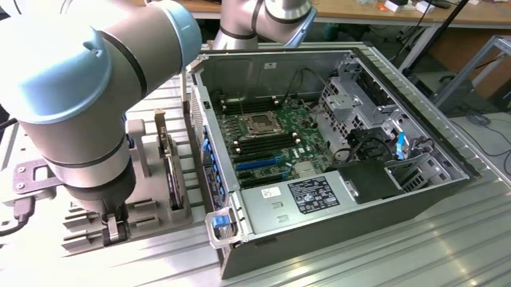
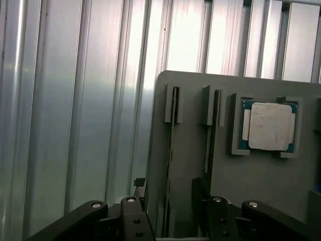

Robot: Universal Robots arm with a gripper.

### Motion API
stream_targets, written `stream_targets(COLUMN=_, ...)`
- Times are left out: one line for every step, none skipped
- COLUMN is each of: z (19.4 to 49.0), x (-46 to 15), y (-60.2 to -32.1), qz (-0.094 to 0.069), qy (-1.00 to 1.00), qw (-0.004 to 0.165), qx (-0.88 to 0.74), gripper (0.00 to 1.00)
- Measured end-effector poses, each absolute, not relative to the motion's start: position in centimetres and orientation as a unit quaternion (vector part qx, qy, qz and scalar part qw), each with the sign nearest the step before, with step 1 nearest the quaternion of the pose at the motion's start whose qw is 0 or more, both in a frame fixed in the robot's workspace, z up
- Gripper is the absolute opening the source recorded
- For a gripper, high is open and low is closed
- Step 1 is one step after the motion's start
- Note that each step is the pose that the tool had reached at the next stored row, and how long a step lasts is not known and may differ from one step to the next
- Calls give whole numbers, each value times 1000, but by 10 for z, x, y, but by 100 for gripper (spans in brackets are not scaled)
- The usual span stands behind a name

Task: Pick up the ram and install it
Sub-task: 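Pick up the ram and move it above insertion slot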

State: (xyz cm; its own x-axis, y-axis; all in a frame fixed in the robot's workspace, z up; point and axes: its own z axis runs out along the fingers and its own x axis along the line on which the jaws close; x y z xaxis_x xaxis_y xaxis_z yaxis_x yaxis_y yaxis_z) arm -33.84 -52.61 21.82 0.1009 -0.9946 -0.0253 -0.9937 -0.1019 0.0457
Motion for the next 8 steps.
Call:
stream_targets(z=215, x=-340, y=-526, qz=-25, qy=-671, qw=8, qx=741, gripper=48)
stream_targets(z=212, x=-342, y=-526, qz=-25, qy=-671, qw=8, qx=741, gripper=48)
stream_targets(z=208, x=-343, y=-526, qz=-25, qy=-672, qw=8, qx=740, gripper=48)
stream_targets(z=206, x=-344, y=-526, qz=-25, qy=-672, qw=8, qx=740, gripper=48)
stream_targets(z=204, x=-344, y=-526, qz=-25, qy=-672, qw=8, qx=740, gripper=48)
stream_targets(z=202, x=-344, y=-526, qz=-25, qy=-672, qw=8, qx=740, gripper=48)
stream_targets(z=200, x=-344, y=-526, qz=-25, qy=-672, qw=8, qx=740, gripper=48)
stream_targets(z=200, x=-344, y=-526, qz=-25, qy=-672, qw=8, qx=740, gripper=48)
